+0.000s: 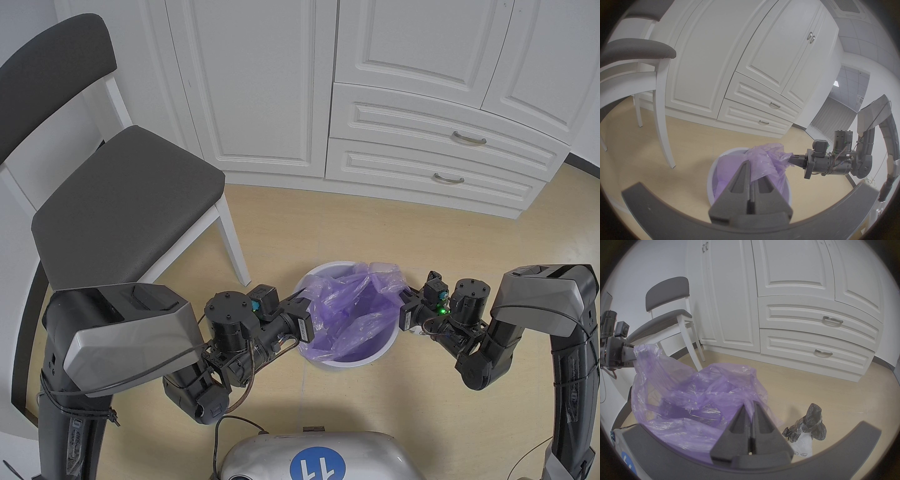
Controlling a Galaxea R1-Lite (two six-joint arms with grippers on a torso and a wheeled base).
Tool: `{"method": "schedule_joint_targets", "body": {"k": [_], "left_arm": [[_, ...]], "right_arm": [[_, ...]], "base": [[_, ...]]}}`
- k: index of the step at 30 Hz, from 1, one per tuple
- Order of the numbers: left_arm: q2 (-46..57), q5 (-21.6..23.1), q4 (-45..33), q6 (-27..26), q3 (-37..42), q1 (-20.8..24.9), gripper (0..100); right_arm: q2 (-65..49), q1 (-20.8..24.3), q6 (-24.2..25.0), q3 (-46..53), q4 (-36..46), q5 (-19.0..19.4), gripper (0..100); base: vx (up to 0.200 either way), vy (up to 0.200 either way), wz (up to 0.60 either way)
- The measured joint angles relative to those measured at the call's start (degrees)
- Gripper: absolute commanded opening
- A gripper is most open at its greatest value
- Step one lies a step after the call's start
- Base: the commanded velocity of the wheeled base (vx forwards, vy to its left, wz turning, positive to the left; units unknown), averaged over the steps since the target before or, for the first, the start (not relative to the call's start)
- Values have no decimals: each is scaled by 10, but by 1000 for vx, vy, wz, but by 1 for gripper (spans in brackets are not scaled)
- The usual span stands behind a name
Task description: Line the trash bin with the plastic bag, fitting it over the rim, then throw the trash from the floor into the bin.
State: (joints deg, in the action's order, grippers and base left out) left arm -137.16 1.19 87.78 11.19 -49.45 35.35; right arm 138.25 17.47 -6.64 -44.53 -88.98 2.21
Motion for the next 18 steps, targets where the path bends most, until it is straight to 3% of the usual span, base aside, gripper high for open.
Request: {"method": "schedule_joint_targets", "body": {"k": [8, 18], "left_arm": [[-9, 0, 0, 2, -14, -13, 0], [-15, 5, 0, 3, -11, -45, 0]], "right_arm": [[-6, -10, -4, 3, 0, -1, 0], [-26, -67, -74, 12, 23, -2, 0]], "base": [[0, 0, 0], [0, 0, 0]]}}
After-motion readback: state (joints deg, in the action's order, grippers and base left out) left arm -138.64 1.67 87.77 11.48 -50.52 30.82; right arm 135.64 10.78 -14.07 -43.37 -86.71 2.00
